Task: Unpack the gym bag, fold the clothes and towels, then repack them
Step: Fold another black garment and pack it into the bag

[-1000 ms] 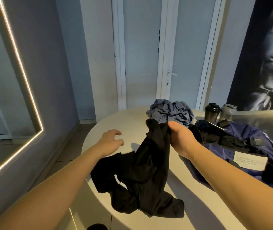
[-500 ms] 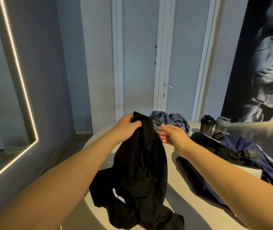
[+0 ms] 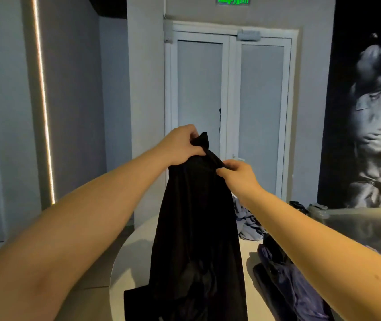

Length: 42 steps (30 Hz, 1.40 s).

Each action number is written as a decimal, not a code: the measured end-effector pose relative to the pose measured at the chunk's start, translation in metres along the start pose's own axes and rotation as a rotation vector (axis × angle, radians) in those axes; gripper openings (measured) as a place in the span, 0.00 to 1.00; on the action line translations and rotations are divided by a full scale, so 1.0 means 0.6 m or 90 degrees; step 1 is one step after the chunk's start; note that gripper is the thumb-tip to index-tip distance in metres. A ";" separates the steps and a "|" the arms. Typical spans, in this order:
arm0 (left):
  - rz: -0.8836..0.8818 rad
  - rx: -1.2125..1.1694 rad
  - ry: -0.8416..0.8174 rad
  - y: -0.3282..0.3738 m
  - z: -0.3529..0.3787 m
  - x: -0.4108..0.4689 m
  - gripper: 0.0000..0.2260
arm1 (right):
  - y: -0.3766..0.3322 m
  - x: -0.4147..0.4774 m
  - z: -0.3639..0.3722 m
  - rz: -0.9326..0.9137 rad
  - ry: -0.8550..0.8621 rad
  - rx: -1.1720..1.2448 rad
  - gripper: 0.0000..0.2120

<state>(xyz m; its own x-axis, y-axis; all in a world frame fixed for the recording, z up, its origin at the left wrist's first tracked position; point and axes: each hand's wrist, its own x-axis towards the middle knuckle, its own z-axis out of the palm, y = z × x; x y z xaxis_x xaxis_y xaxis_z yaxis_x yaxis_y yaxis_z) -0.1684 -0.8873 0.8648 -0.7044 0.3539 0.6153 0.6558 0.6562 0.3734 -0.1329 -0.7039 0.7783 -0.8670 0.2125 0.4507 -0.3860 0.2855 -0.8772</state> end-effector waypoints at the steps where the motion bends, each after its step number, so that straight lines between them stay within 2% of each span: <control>1: 0.002 0.014 -0.002 -0.008 -0.007 -0.003 0.16 | 0.000 0.007 -0.005 -0.001 0.003 -0.043 0.11; 6: -0.005 0.043 0.024 -0.036 -0.015 -0.016 0.20 | 0.019 0.009 -0.012 0.033 -0.050 -0.120 0.12; 8: -0.011 0.050 0.014 -0.038 -0.014 -0.015 0.23 | 0.021 0.011 -0.005 0.012 -0.033 -0.107 0.13; 10: -0.032 0.065 -0.026 -0.040 -0.017 -0.017 0.25 | 0.018 0.019 -0.001 0.014 0.005 -0.063 0.12; 13: -0.071 0.094 -0.106 -0.058 -0.024 -0.026 0.20 | 0.010 0.033 -0.009 0.041 0.054 -0.011 0.10; 15: -0.083 0.087 -0.122 -0.075 -0.025 -0.033 0.20 | 0.006 0.036 -0.017 0.040 0.048 -0.013 0.10; 18: -0.067 0.057 -0.055 -0.091 -0.026 -0.044 0.18 | 0.001 0.021 -0.023 0.018 -0.048 -0.054 0.10; 21: -0.030 0.047 0.028 -0.093 -0.026 -0.046 0.14 | 0.008 0.001 -0.022 -0.004 -0.163 -0.198 0.19; 24: -0.013 0.069 0.046 -0.094 -0.030 -0.044 0.13 | 0.027 -0.013 -0.024 -0.012 -0.219 -0.269 0.13; 28: -0.038 0.085 0.057 -0.120 -0.034 -0.051 0.14 | 0.061 -0.021 -0.051 0.048 -0.232 -0.222 0.11; 34: -0.071 0.094 0.158 -0.150 -0.030 -0.063 0.13 | 0.107 -0.037 -0.064 0.114 -0.289 -0.325 0.08; 37: -0.096 0.109 0.199 -0.157 -0.027 -0.067 0.14 | 0.141 -0.038 -0.064 0.165 -0.298 -0.354 0.12; 42: -0.160 0.127 0.238 -0.177 -0.014 -0.086 0.13 | 0.159 -0.048 -0.065 0.274 -0.275 -0.309 0.03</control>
<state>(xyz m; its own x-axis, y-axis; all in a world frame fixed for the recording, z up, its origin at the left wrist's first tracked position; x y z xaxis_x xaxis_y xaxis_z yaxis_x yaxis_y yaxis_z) -0.1998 -0.9808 0.7991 -0.6648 -0.0719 0.7436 0.3872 0.8181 0.4252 -0.1326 -0.6463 0.6883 -0.9936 0.0423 -0.1045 0.1064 0.6593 -0.7443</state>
